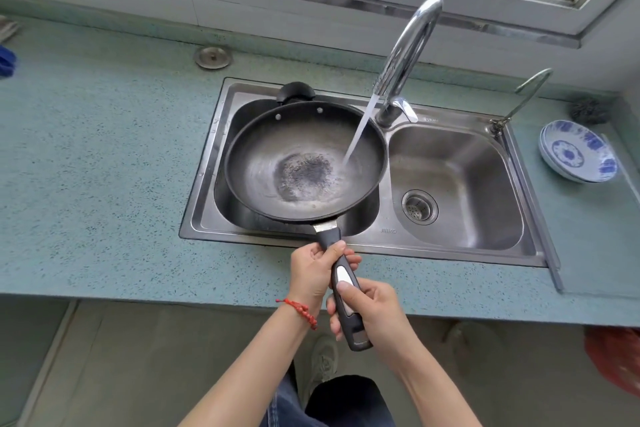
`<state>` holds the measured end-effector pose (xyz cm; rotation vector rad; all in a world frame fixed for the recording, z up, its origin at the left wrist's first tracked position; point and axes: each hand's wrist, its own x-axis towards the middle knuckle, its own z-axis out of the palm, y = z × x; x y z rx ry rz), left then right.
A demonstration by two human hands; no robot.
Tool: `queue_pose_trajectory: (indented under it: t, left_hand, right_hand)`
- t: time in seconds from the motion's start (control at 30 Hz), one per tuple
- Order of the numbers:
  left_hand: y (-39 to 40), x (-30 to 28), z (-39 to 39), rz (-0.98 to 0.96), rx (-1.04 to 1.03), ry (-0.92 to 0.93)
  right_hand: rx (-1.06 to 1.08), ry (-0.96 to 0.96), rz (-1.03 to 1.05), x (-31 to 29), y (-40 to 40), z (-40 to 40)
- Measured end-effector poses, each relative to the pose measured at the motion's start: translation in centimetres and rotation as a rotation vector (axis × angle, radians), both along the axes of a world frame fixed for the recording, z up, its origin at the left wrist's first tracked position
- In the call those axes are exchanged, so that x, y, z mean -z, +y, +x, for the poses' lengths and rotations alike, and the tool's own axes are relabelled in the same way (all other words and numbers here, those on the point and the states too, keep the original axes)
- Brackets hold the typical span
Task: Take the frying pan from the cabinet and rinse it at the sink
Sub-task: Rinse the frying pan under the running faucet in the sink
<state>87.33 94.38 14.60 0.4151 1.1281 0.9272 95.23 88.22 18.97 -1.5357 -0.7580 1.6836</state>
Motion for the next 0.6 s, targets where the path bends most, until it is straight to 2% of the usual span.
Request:
queue_pose_trajectory:
  t: [0.27,0.6]
  left_hand:
    - [-0.1,0.0,-0.6,0.030,0.150,0.064]
    - [-1.0,0.2,-2.0,0.014,0.182,0.103]
  right_hand:
    - [0.043,-0.020,-0.003,-0.3,-0.8,-0.9]
    - [0.047,-0.015,-0.004,-0.5,-1.8,-2.2]
